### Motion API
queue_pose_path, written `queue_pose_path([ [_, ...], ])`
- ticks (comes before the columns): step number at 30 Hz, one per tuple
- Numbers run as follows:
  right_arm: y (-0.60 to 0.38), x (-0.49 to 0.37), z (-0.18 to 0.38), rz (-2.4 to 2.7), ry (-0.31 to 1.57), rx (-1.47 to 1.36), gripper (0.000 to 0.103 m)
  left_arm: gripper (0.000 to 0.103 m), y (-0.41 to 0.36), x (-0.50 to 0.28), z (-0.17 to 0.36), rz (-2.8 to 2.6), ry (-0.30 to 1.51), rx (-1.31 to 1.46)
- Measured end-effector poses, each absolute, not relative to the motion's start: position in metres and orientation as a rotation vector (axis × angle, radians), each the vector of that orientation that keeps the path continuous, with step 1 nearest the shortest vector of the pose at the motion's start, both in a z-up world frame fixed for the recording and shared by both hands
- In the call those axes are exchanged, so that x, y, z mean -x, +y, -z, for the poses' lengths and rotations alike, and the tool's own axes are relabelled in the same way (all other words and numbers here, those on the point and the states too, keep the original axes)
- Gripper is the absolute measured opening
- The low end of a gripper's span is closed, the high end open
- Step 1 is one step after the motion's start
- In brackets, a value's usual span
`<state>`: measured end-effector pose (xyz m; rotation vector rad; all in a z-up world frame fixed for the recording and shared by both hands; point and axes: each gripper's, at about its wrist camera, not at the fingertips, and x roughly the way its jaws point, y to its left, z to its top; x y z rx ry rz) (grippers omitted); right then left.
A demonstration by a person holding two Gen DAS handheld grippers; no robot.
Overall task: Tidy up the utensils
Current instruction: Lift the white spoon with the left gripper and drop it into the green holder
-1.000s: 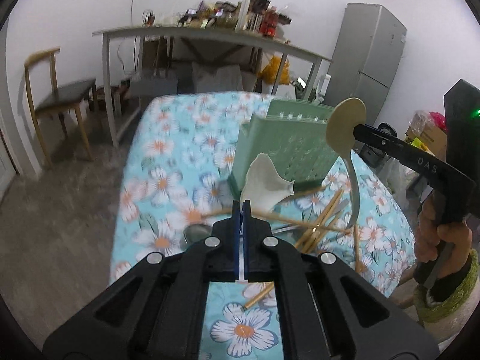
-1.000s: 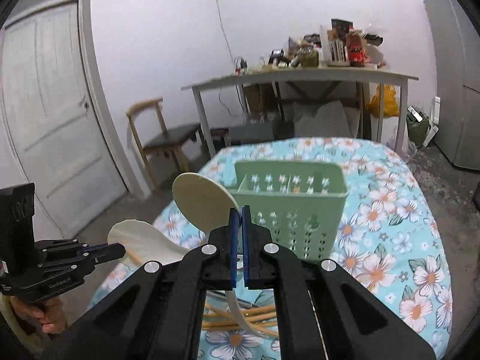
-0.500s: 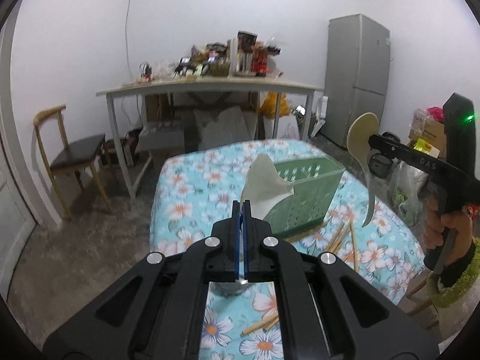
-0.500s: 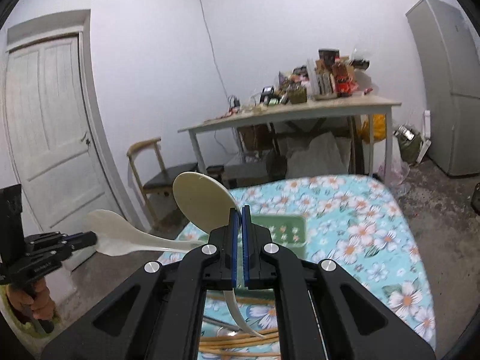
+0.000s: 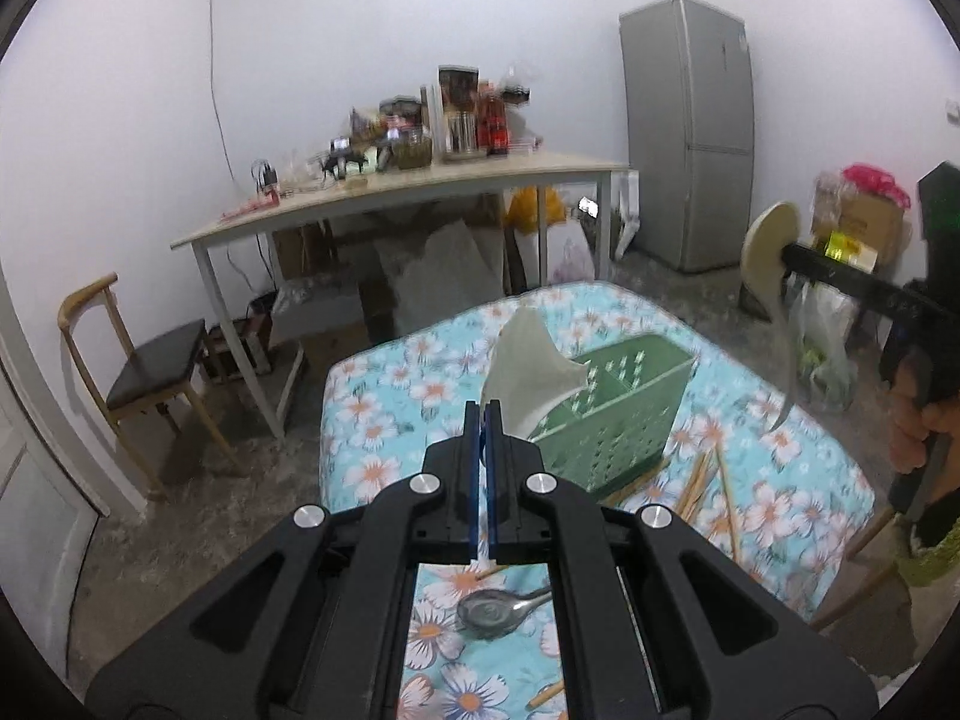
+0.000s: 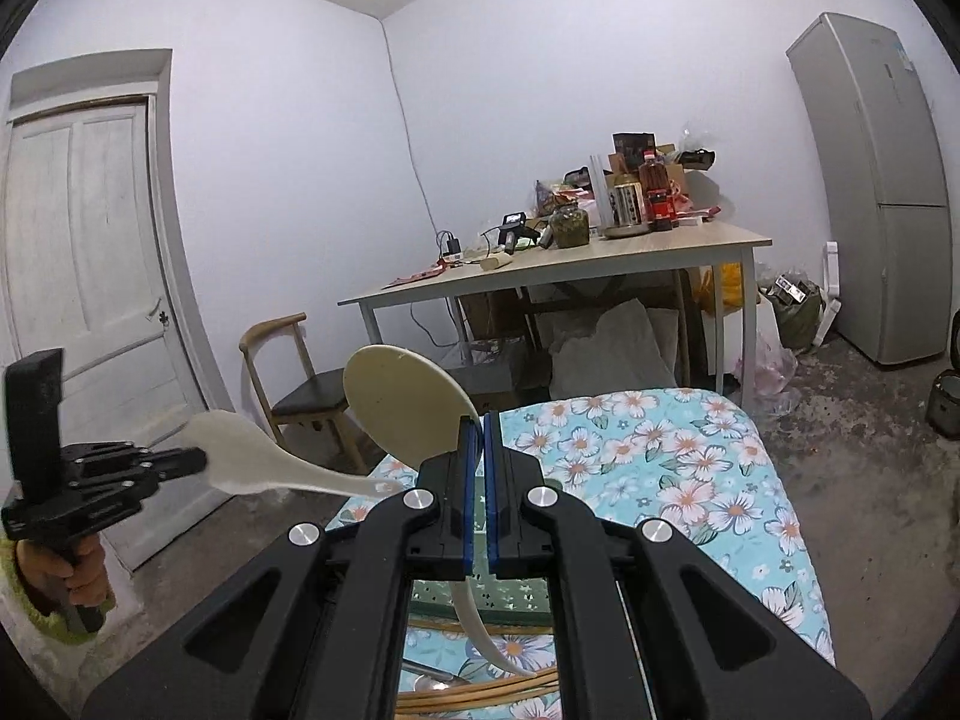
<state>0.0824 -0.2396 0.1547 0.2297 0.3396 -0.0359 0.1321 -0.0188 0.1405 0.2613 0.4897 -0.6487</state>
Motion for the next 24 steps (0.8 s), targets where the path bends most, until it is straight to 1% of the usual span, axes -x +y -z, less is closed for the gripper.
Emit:
queue_pose_path([
  [9, -0.244, -0.088, -0.144, 0.025, 0.356, -0.250, 0.003, 0.001, -0.034, -0.164, -0.134, 0.645, 0.578, -0.379],
  [13, -0.246, -0.092, -0.141, 0.027, 0.361, -0.259, 0.003, 0.001, -0.048, -0.187, -0.135, 0.709, 0.640, -0.349],
  [18, -0.250, -0.096, -0.140, 0.031, 0.357, -0.271, 0.003, 0.004, -0.066, -0.204, -0.129, 0.735, 0.647, -0.310],
  [19, -0.250, -0.096, -0.141, 0.031, 0.354, -0.272, 0.003, 0.005, -0.066, -0.206, -0.127, 0.741, 0.649, -0.286],
  [20, -0.251, -0.098, -0.142, 0.029, 0.348, -0.274, 0.003, 0.012, -0.065, -0.207, -0.126, 0.748, 0.649, -0.262],
  [21, -0.253, -0.101, -0.143, 0.025, 0.344, -0.280, 0.003, 0.022, -0.064, -0.208, -0.125, 0.751, 0.645, -0.242],
  [22, -0.255, -0.104, -0.144, 0.018, 0.340, -0.287, 0.003, 0.030, -0.060, -0.208, -0.125, 0.753, 0.634, -0.210],
  [23, -0.256, -0.107, -0.145, 0.013, 0.337, -0.293, 0.003, 0.032, -0.058, -0.206, -0.124, 0.752, 0.626, -0.191],
  [24, -0.258, -0.112, -0.147, 0.006, 0.330, -0.300, 0.003, 0.036, -0.055, -0.206, -0.124, 0.750, 0.619, -0.171],
])
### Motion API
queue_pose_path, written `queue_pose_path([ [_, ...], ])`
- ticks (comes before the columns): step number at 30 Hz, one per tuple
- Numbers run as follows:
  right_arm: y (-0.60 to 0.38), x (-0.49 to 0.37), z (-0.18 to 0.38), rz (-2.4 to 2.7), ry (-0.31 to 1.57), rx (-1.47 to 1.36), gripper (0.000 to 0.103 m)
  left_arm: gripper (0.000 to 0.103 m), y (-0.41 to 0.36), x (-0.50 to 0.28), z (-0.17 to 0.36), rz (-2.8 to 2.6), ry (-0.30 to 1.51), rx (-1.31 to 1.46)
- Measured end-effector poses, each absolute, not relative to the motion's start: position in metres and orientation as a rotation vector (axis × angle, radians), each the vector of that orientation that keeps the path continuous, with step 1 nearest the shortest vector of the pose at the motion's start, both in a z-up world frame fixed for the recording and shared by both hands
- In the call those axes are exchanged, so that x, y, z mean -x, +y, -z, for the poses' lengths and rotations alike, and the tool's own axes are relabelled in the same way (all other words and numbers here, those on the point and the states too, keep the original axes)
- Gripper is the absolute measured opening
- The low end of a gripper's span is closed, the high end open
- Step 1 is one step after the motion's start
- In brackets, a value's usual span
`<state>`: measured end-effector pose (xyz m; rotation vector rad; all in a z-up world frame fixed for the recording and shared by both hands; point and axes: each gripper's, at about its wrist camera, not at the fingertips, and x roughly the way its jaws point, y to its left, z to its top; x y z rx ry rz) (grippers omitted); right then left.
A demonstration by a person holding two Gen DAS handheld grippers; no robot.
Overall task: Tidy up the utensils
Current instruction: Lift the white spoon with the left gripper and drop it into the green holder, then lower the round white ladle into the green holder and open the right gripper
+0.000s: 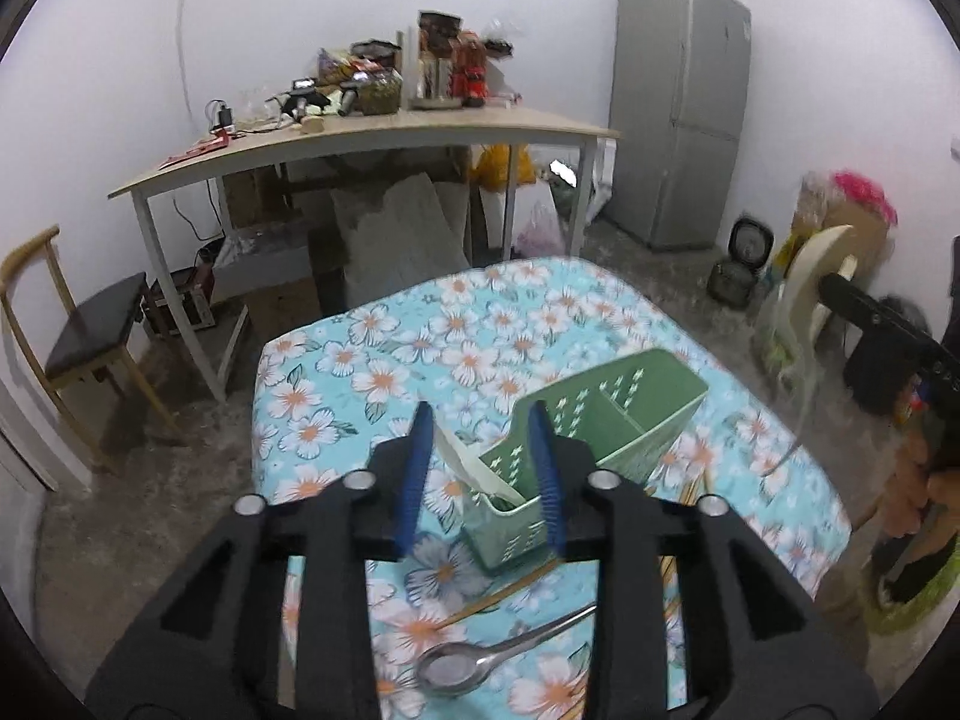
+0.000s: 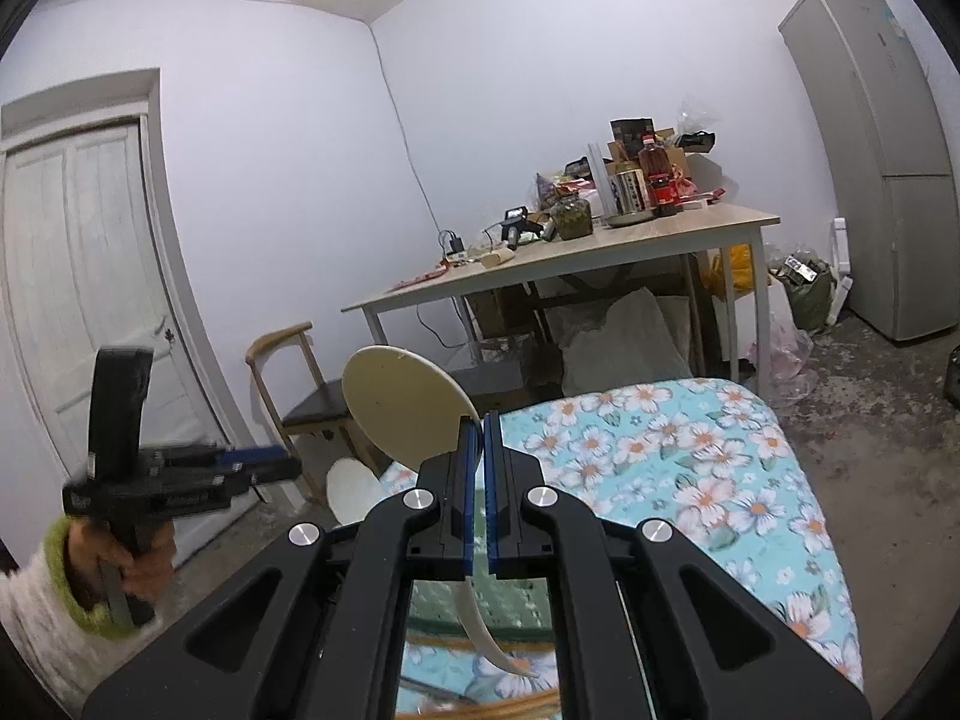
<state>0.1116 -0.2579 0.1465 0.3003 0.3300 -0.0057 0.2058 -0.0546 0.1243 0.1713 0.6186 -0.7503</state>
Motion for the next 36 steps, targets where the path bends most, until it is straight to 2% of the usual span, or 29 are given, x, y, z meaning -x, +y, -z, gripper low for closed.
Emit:
queue_pose_path([
  [1, -0.261, -0.118, -0.148, -0.001, 0.320, -0.310, 0.003, 0.042, -0.049, -0.205, -0.123, 0.742, 0.615, -0.147],
  [4, -0.265, -0.134, -0.154, -0.016, 0.291, -0.320, 0.003, 0.047, -0.039, -0.204, -0.117, 0.729, 0.622, -0.090],
  [12, -0.270, -0.188, -0.155, -0.040, 0.247, -0.289, 0.003, 0.056, -0.005, -0.201, -0.078, 0.678, 0.699, -0.004],
  [20, -0.270, -0.216, -0.102, 0.017, 0.314, -0.223, 0.004, 0.057, 0.018, -0.204, -0.042, 0.633, 0.778, 0.077],
  [25, -0.273, -0.201, -0.087, 0.011, 0.350, -0.251, 0.005, 0.057, 0.023, -0.203, -0.030, 0.621, 0.800, 0.091],
  [27, -0.273, -0.190, -0.087, 0.013, 0.359, -0.254, 0.018, 0.057, 0.026, -0.202, -0.026, 0.618, 0.808, 0.101],
  [28, -0.273, -0.181, -0.089, 0.018, 0.352, -0.259, 0.036, 0.058, 0.027, -0.201, -0.025, 0.616, 0.811, 0.104],
  [29, -0.274, -0.173, -0.091, 0.017, 0.336, -0.263, 0.049, 0.058, 0.029, -0.200, -0.022, 0.612, 0.818, 0.108],
  [31, -0.275, -0.161, -0.095, 0.023, 0.317, -0.257, 0.053, 0.058, 0.031, -0.198, -0.019, 0.610, 0.828, 0.111],
  [36, -0.279, -0.132, -0.101, 0.025, 0.325, -0.318, 0.054, 0.058, 0.033, -0.190, -0.008, 0.618, 0.861, 0.126],
])
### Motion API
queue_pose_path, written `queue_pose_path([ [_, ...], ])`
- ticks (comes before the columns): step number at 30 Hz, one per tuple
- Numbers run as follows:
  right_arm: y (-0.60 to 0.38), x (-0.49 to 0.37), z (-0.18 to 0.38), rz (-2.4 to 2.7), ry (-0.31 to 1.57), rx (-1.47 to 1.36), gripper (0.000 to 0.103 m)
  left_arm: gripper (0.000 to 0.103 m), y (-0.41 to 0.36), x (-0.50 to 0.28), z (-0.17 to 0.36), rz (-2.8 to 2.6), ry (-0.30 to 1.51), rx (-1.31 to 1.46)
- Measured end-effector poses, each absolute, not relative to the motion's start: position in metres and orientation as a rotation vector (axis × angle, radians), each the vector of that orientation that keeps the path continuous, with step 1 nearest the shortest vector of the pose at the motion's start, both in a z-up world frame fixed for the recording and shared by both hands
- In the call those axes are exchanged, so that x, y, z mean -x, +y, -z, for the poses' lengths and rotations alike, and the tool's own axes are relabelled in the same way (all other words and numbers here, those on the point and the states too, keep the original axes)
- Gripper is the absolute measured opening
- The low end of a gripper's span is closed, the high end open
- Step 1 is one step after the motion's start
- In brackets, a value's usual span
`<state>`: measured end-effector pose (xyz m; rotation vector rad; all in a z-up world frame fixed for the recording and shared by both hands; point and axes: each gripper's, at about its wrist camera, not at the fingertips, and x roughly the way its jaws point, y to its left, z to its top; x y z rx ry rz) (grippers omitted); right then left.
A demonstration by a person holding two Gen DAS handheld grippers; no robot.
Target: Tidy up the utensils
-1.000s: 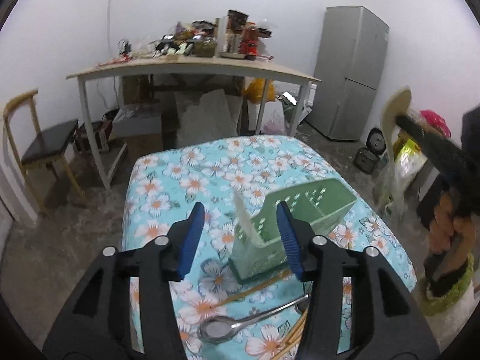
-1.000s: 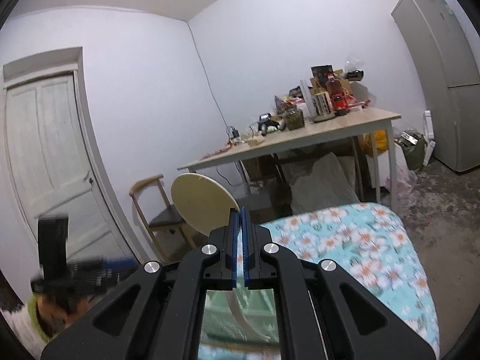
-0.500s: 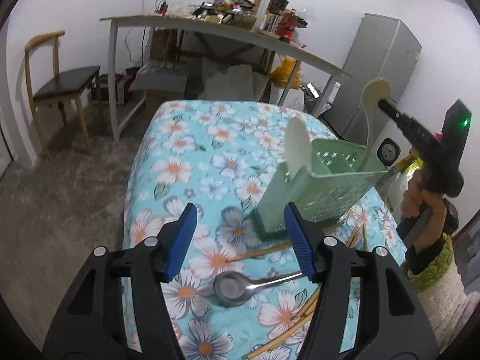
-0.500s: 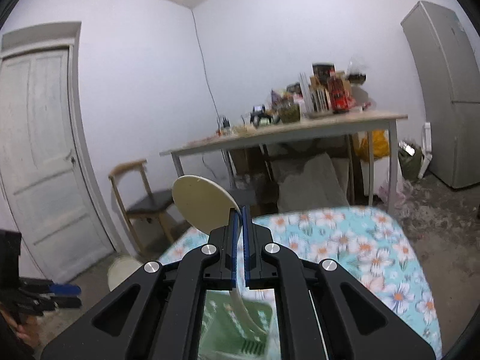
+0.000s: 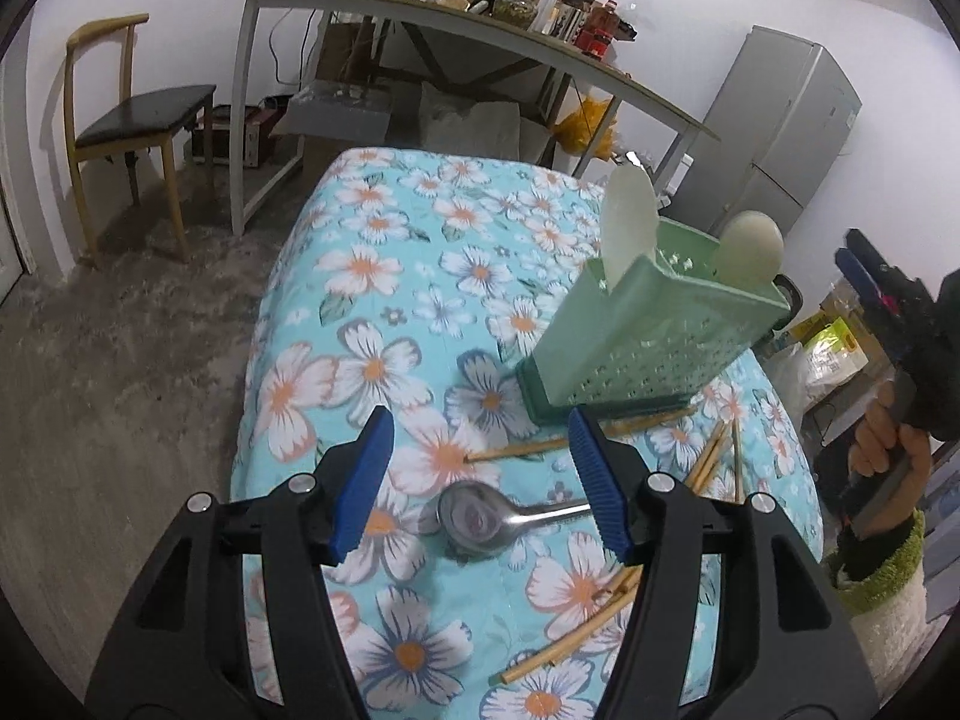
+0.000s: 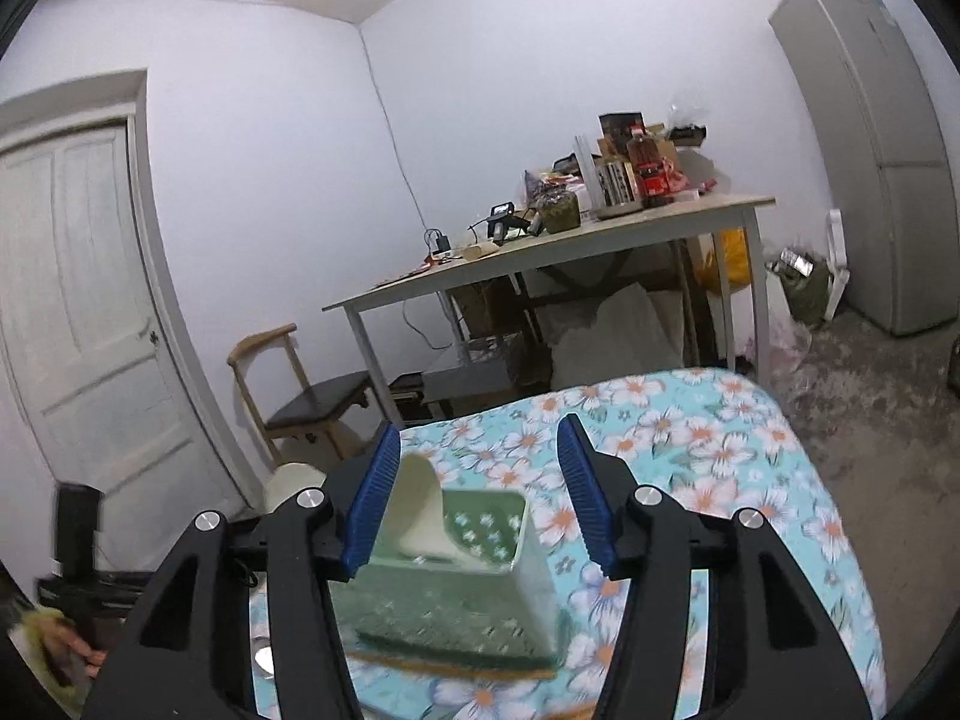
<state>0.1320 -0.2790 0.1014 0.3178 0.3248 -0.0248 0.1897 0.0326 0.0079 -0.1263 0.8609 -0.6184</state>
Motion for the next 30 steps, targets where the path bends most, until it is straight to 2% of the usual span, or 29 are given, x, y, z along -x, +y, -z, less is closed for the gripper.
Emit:
queue_pose_path([
  [5, -0.262, -0.100, -0.101, -0.013, 0.367, -0.316, 0.054, 0.056, 0.028, -0.184, 0.008, 0.658, 0.922, 0.154],
  [11, -0.235, -0.071, -0.069, -0.048, 0.500, -0.329, 0.054, 0.051, 0.026, -0.183, 0.028, 0.662, 1.003, 0.208],
  [19, -0.211, -0.044, -0.012, -0.079, 0.678, -0.432, 0.054, 0.039, 0.024, -0.185, 0.059, 0.641, 1.108, 0.269],
  [23, -0.199, -0.039, -0.003, -0.096, 0.729, -0.418, 0.053, 0.035, 0.014, -0.189, 0.065, 0.641, 1.111, 0.265],
  [30, -0.182, -0.044, 0.002, -0.121, 0.765, -0.371, 0.053, 0.019, 0.009, -0.199, 0.072, 0.606, 1.112, 0.274],
])
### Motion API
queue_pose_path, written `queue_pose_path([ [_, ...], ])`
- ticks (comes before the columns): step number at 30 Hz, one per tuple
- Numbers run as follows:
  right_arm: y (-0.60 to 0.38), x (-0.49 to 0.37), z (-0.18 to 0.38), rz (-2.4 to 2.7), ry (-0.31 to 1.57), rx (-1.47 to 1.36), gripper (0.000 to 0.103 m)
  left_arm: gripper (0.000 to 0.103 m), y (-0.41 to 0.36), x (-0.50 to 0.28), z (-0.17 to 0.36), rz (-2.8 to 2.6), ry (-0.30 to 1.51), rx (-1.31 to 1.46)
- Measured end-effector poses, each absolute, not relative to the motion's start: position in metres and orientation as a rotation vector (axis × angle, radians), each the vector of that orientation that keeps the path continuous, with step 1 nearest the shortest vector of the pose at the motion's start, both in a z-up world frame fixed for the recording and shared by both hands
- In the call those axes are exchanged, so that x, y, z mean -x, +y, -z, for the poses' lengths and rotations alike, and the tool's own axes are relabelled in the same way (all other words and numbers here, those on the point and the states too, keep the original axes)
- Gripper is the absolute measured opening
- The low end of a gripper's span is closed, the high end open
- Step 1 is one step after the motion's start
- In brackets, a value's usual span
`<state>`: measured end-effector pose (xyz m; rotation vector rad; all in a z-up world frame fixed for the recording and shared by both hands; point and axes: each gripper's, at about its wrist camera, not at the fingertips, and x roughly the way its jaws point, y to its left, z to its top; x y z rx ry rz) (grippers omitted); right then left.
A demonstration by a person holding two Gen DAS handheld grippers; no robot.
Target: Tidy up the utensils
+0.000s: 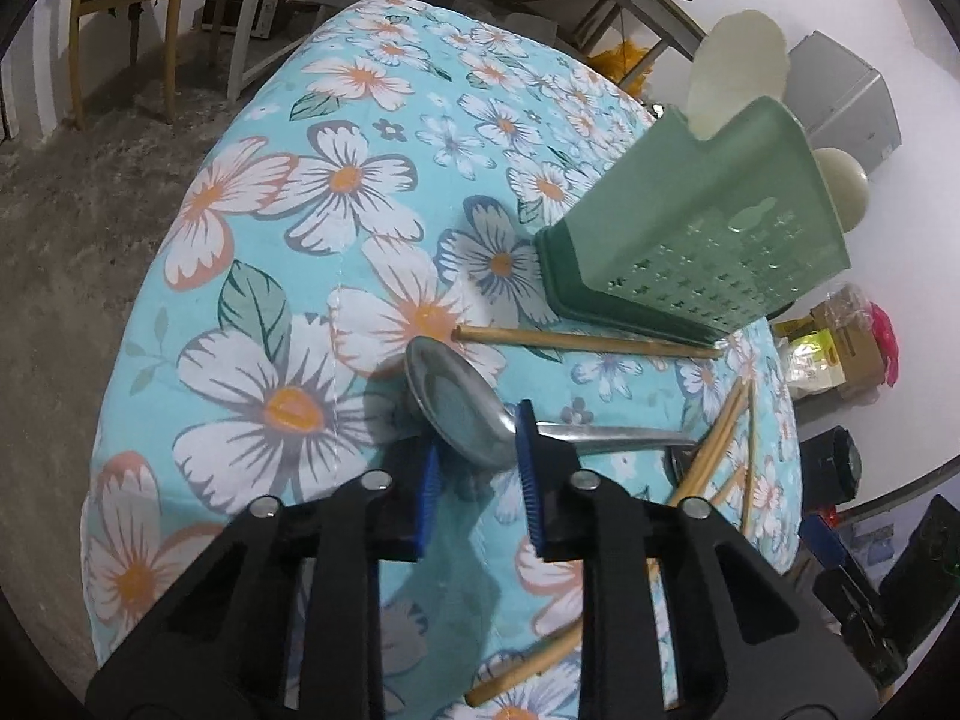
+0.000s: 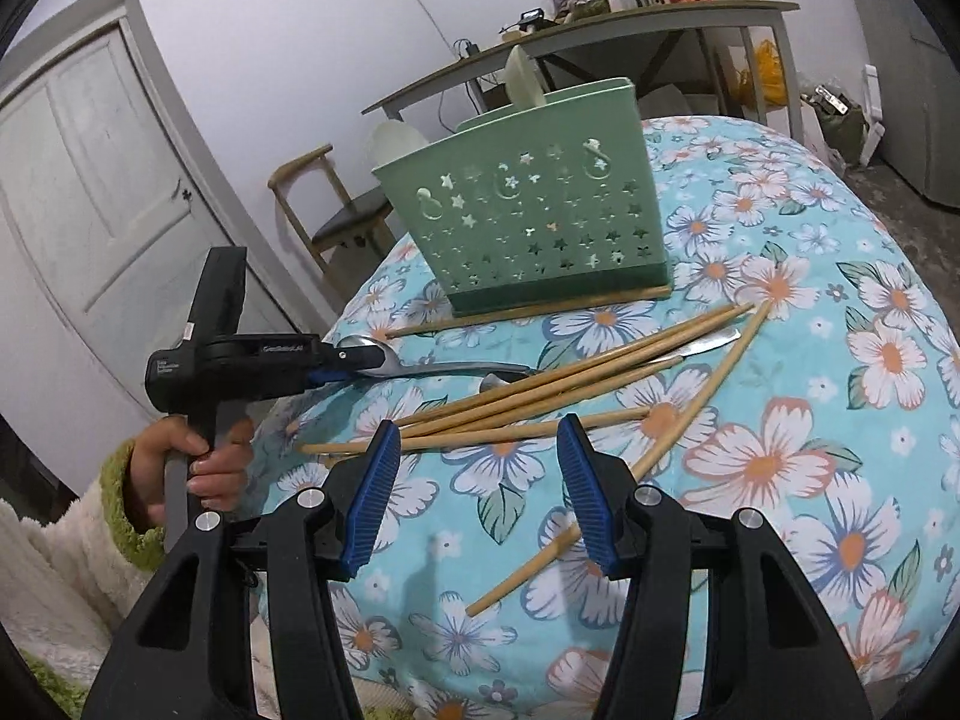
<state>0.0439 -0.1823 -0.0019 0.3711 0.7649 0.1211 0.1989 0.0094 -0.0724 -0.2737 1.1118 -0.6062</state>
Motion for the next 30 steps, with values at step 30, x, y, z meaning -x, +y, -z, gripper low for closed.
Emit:
queue_pose_path([
  [30, -0.129, -0.145, 0.047, -0.015, 0.973, -0.035, 0.032, 0.007, 0.038, -0.213, 0.069, 0.540, 0.999, 0.354],
])
